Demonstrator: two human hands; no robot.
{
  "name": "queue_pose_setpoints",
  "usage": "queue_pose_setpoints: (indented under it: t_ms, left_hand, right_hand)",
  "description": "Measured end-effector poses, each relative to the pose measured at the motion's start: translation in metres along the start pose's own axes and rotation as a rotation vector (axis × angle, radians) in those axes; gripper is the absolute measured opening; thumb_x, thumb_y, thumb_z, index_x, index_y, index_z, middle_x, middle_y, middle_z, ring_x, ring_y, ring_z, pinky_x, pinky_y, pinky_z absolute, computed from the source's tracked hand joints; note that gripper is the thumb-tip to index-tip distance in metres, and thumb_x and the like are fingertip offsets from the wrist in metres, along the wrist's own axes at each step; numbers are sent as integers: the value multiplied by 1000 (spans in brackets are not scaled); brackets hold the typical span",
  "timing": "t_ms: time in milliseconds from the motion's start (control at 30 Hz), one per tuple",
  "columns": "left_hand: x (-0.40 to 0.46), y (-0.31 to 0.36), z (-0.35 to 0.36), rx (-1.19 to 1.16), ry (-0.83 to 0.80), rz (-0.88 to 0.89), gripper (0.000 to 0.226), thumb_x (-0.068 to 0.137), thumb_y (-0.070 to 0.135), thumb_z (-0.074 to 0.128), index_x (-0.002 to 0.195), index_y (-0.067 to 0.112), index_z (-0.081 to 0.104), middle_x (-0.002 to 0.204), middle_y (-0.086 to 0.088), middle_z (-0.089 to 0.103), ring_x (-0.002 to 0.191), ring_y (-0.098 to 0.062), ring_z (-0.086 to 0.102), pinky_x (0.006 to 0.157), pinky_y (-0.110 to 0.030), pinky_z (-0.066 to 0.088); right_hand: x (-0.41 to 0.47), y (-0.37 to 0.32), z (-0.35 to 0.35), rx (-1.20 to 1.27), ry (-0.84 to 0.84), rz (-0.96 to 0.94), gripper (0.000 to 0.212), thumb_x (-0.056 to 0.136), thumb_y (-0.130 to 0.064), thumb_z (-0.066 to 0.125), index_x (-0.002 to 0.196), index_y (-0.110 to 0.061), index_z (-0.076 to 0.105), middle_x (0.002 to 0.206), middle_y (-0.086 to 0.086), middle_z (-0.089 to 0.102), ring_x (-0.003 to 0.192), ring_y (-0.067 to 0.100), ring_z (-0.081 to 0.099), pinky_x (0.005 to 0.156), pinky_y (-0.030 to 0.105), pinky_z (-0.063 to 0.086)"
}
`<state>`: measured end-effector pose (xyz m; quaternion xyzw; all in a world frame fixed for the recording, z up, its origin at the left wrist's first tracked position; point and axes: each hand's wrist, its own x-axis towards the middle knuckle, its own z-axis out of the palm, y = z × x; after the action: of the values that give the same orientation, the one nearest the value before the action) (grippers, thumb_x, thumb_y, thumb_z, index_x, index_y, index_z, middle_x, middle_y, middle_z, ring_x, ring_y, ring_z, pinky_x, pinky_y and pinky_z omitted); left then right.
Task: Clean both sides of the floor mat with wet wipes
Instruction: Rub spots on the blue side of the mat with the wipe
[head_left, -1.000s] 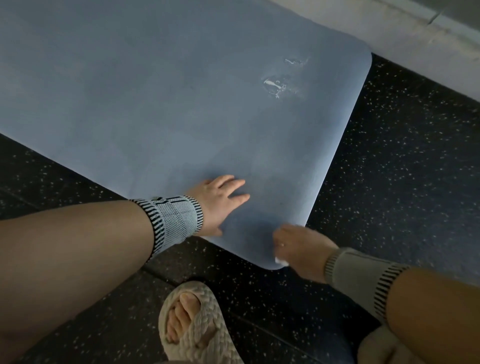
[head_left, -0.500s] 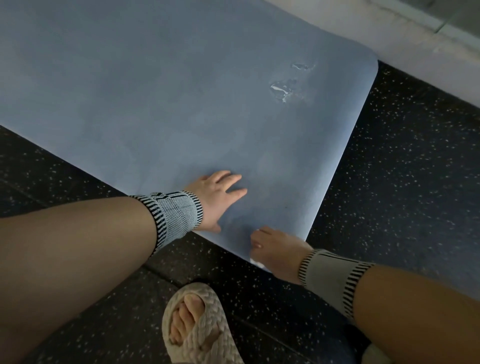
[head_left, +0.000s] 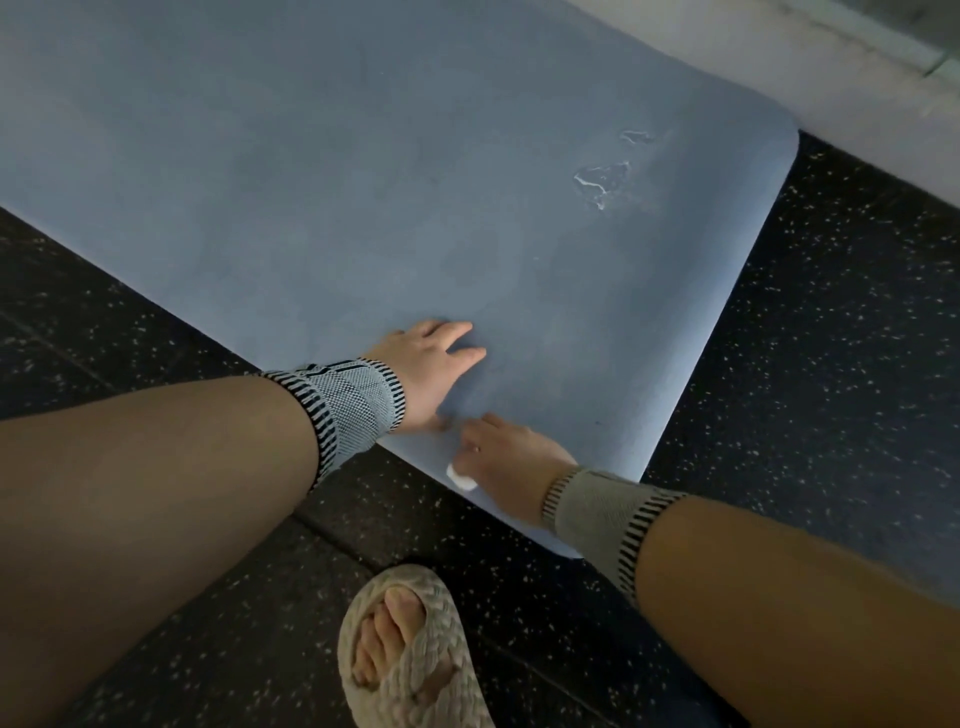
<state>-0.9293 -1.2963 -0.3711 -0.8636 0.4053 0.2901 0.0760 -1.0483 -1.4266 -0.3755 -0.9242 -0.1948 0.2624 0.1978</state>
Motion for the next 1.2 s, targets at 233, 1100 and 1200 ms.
queue_pose_setpoints:
  t_ms: [233, 1100, 1200]
  left_hand:
    - [-8, -24, 7, -70, 11, -129, 99, 72, 55, 74, 151, 25, 22, 159, -3, 7, 145, -25, 11, 114, -43, 30]
    - [3, -36, 4, -180, 110, -136, 56, 87, 28, 67, 138, 31, 44, 147, 2, 30, 132, -24, 32, 108, -39, 36]
    - [2, -38, 6, -205, 92, -130, 57, 89, 25, 64, 142, 31, 43, 150, 1, 28, 135, -24, 28, 111, -37, 32]
  right_hand:
    - [-19, 20, 9, 60, 160, 196, 22, 87, -5, 53, 104, -15, 61, 104, 9, 45, 97, 30, 46, 75, 32, 41]
    - [2, -20, 16, -25, 57, -139, 20, 88, -8, 53, 104, -7, 65, 106, 14, 50, 99, 34, 49, 73, 38, 46]
    - [27, 5, 0, 46, 186, 18, 17, 88, -11, 53, 100, -12, 65, 108, 14, 54, 99, 30, 52, 74, 33, 42]
